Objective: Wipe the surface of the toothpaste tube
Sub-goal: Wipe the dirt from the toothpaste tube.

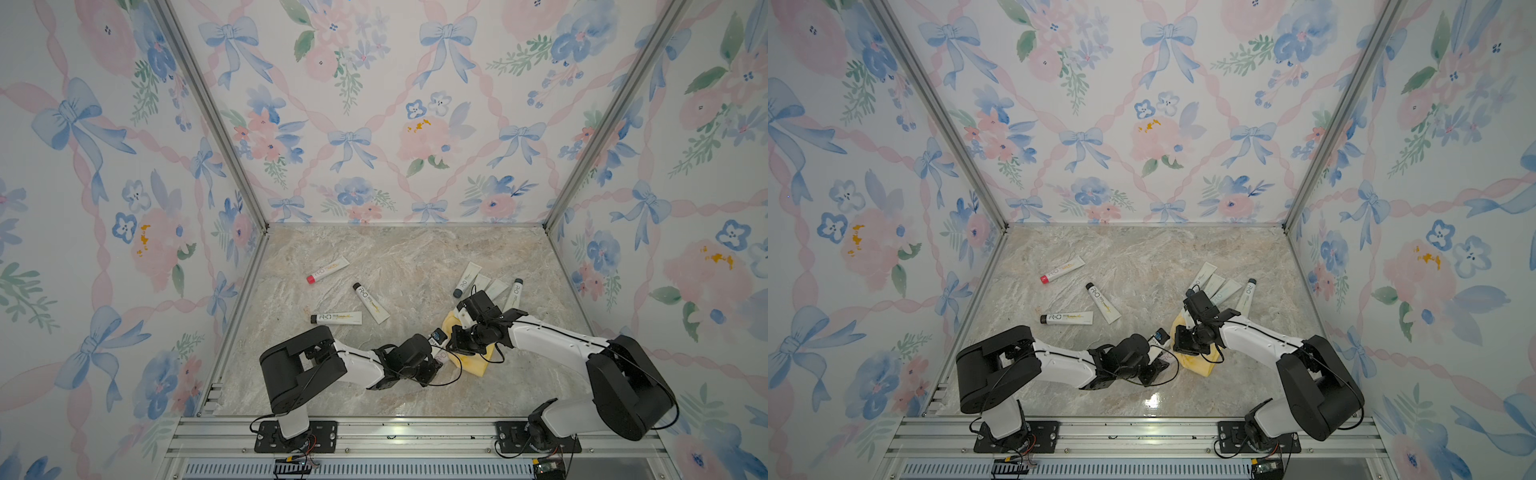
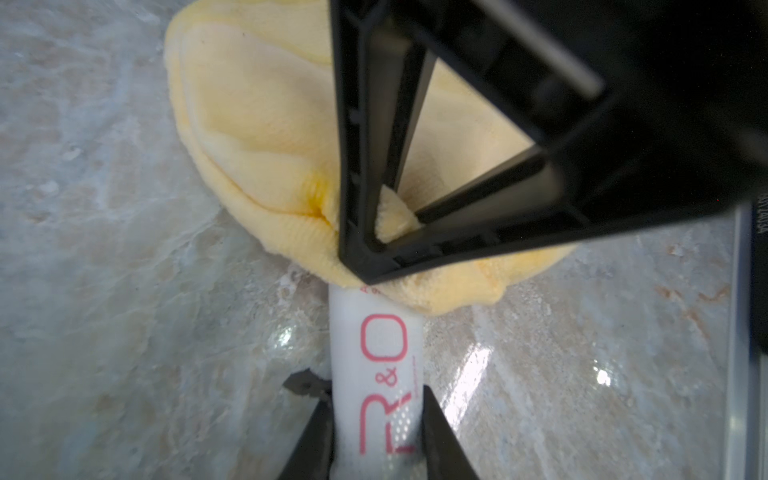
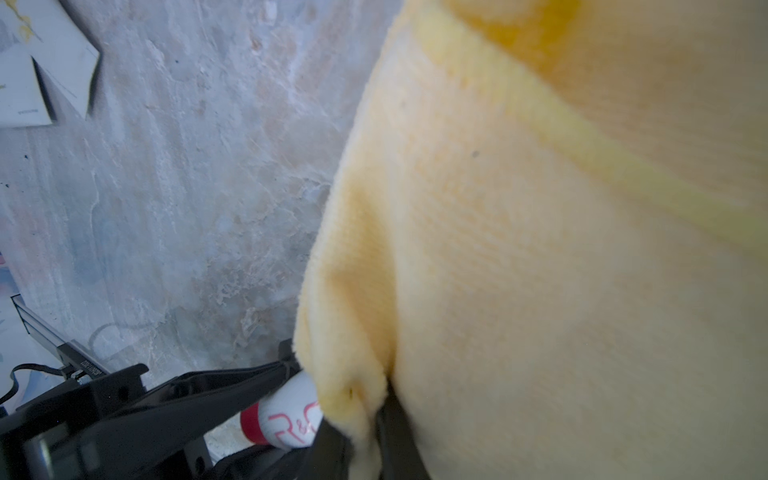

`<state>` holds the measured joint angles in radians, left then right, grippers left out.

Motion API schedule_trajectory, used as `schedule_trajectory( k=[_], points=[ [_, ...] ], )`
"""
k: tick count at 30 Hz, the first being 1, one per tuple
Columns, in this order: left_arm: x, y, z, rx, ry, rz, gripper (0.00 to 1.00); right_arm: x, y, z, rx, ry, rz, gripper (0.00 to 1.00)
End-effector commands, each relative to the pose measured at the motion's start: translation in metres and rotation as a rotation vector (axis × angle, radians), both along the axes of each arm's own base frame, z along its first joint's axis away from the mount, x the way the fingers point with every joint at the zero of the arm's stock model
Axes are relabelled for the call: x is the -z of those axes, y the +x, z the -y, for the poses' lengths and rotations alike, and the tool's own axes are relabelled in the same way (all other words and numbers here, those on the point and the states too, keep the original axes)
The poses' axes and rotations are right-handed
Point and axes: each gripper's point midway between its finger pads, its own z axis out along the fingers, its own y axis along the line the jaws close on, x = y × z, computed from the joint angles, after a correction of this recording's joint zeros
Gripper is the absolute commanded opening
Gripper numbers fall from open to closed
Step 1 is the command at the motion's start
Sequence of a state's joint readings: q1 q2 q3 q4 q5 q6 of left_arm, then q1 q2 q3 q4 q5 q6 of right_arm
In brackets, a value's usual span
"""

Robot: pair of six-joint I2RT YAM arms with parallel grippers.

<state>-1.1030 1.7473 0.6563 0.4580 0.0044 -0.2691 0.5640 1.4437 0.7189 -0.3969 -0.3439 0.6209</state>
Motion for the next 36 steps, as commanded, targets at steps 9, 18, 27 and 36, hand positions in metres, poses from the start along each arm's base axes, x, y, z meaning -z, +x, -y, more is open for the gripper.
schedule_trajectory(
  k=[9, 18, 27, 36],
  points=[
    [0.04, -0.02, -0.025, 0.028, 0.142, -0.086, 0.27, 0.039, -0.004, 0.063, 0.099, -0.204, -0.116, 0.13],
    [0.041, -0.02, -0.025, 0.03, 0.145, -0.086, 0.27, 0.051, 0.013, 0.079, 0.136, -0.228, -0.125, 0.13],
    [0.041, -0.02, -0.025, 0.029, 0.144, -0.086, 0.27, 0.027, -0.024, 0.026, 0.028, -0.054, -0.148, 0.13],
    [0.041, -0.02, -0.026, 0.026, 0.147, -0.087, 0.27, 0.02, -0.039, 0.013, 0.012, -0.041, -0.144, 0.13]
  ],
)
